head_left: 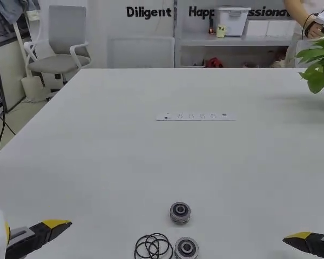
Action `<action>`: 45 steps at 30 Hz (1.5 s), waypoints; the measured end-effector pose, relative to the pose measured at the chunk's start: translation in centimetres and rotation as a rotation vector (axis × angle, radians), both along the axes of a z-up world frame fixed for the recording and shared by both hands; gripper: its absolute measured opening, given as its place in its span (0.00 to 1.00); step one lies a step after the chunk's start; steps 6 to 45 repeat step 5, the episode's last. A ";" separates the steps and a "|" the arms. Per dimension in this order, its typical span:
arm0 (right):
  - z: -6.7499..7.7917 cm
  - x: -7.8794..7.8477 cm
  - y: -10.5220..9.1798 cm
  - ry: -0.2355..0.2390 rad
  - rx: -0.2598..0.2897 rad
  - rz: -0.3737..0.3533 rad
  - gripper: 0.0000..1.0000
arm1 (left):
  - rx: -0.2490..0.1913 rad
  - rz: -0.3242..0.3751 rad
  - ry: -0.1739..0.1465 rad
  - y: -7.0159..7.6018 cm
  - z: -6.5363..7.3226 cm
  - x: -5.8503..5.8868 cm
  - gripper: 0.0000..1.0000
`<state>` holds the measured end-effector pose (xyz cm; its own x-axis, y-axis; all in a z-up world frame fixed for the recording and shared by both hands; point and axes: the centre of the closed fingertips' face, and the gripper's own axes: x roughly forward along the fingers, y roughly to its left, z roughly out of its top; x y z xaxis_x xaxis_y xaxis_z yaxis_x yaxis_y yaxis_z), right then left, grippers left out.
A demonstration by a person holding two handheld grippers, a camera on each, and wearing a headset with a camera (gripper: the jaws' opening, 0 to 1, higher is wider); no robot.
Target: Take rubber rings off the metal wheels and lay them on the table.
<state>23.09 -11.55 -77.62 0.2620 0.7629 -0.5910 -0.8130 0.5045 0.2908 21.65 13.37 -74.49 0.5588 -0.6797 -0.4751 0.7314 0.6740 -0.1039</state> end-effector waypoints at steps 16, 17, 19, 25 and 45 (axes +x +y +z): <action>-0.3 -0.2 -0.1 0.003 -0.008 -0.006 0.98 | 0.000 0.007 0.007 0.1 -0.3 -0.1 1.00; -0.3 -0.2 -0.1 0.003 -0.008 -0.006 0.98 | 0.000 0.007 0.007 0.1 -0.3 -0.1 1.00; -0.3 -0.2 -0.1 0.003 -0.008 -0.006 0.98 | 0.000 0.007 0.007 0.1 -0.3 -0.1 1.00; -0.3 -0.2 -0.1 0.003 -0.008 -0.006 0.98 | 0.000 0.007 0.007 0.1 -0.3 -0.1 1.00; -0.3 -0.2 -0.1 0.003 -0.008 -0.006 0.98 | 0.000 0.007 0.007 0.1 -0.3 -0.1 1.00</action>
